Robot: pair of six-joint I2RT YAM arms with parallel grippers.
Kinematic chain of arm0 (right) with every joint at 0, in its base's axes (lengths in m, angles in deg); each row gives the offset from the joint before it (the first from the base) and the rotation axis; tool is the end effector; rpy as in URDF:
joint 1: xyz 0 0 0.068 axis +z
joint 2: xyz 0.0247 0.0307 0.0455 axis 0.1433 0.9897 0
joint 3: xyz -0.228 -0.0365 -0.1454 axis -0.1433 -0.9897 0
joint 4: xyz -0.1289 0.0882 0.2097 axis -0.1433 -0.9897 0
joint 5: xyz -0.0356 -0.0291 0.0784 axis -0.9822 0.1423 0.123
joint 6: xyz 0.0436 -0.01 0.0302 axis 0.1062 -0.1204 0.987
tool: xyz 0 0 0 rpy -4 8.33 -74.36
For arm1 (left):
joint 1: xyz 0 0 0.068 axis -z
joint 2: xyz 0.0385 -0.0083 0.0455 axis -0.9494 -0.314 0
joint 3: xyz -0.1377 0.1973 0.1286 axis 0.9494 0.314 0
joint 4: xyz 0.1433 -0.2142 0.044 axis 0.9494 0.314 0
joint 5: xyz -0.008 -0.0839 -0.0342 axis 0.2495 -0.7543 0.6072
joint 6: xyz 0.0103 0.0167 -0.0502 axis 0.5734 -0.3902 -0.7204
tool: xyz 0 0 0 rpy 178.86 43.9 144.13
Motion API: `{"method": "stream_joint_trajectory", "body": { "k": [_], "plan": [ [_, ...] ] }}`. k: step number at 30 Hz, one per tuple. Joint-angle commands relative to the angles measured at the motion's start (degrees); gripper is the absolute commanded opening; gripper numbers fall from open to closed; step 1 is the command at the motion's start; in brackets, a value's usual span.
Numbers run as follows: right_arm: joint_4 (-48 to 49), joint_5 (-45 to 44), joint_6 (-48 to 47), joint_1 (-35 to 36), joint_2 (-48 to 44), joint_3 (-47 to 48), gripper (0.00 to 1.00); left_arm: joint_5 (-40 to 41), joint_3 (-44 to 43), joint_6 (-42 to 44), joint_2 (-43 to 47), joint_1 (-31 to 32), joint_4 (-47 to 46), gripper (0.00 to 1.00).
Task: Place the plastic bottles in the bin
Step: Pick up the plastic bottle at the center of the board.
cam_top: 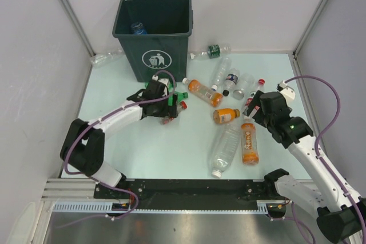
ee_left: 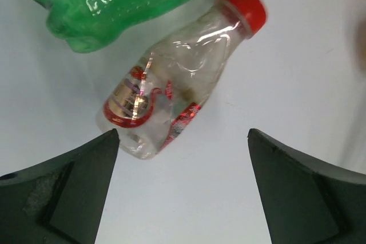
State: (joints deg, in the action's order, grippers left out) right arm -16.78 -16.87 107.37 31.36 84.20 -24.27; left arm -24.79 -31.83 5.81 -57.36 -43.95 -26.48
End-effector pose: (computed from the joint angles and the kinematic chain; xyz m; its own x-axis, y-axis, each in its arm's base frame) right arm 0.1667 0.0562 0.3127 -0.5262 0.4447 -0.7249 0.3407 0.8912 0.2994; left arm 0.2788 -0.1465 0.2237 -0.8172 0.0083 -0.5763 0.1714 0.9581 -0.2293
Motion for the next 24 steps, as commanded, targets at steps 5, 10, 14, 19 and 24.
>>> {"method": "stream_joint_trajectory", "body": {
  "k": [5, 10, 14, 19, 24],
  "plan": [
    [1.6, 1.1, -0.3, -0.8, -0.9, -0.6, 1.0, 8.1, -3.6, 5.7, -4.0, 1.3, 0.3, 1.0],
    [1.6, 1.4, -0.3, -0.9, -0.9, -0.7, 1.0, 6.8, -3.5, 7.1, -5.8, 1.4, -1.4, 1.0],
    [1.5, 1.4, -0.5, -1.0, -0.9, -0.8, 1.0, 6.7, -3.5, 7.4, -7.7, 1.5, -2.2, 1.0],
    [1.4, 1.6, -0.4, -1.1, -1.1, -1.0, 1.0, 4.1, -3.3, 6.8, -8.8, 1.9, -2.9, 1.0],
    [1.6, 1.8, -0.3, -1.1, -1.4, -1.5, 1.0, 1.4, -1.3, 6.7, -6.9, 3.6, -3.9, 1.0]
  ]
}}
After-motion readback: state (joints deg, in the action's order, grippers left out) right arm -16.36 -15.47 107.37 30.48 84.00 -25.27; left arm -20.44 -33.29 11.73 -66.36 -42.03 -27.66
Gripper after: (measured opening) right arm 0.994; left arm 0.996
